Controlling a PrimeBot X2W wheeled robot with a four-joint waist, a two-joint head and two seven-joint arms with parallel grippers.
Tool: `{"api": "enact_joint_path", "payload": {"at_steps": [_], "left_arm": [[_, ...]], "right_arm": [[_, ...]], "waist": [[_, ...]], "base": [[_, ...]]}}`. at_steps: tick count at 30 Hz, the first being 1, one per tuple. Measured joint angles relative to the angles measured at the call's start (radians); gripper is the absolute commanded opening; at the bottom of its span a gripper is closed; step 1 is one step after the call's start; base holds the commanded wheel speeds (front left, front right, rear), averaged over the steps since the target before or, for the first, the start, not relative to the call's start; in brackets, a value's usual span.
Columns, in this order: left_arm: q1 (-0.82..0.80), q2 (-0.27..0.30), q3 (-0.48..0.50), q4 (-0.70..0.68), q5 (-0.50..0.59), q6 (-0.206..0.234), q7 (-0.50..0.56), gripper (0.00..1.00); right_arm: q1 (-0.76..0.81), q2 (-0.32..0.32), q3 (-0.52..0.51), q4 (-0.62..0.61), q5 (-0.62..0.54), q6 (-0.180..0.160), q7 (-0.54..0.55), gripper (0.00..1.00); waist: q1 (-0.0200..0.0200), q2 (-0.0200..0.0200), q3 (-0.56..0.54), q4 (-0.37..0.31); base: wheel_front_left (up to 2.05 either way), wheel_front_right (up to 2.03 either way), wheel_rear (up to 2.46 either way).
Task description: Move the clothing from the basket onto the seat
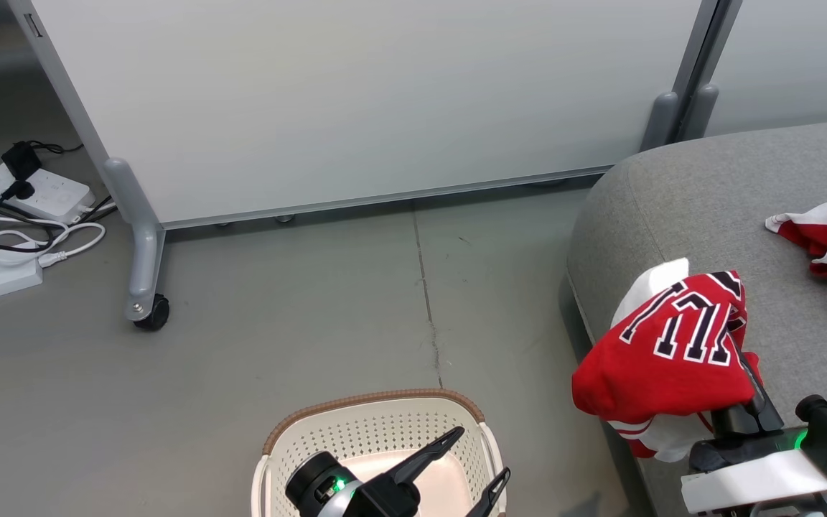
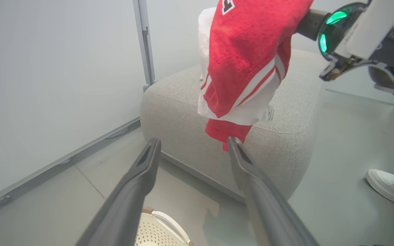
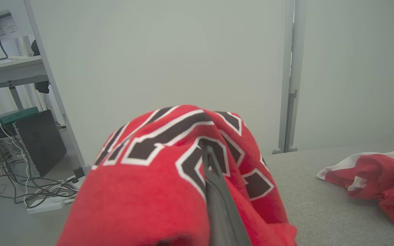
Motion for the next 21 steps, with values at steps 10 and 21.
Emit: {"api": "enact_joint_path", "payload": {"at_steps": [10, 21], "left_arm": [[0.000, -0.004, 0.001, -0.008, 0.002, 0.000, 0.000, 1.00], [-0.003, -0.001, 0.008, -0.021, 0.010, 0.000, 0.000, 1.00]], "right_arm": [[-0.007, -0.002, -0.006, -0.014, -0.010, 0.000, 0.000, 0.00], [-0.012, -0.007, -0.018, -0.042, -0.024, 0.000, 0.000, 0.00]], "waist": [[0.0000, 0.0000, 0.004, -0.018], [0.0000, 0.0000, 0.021, -0.117]], "base": [[0.00, 0.00, 0.00], [0.00, 0.00, 0.00]]}}
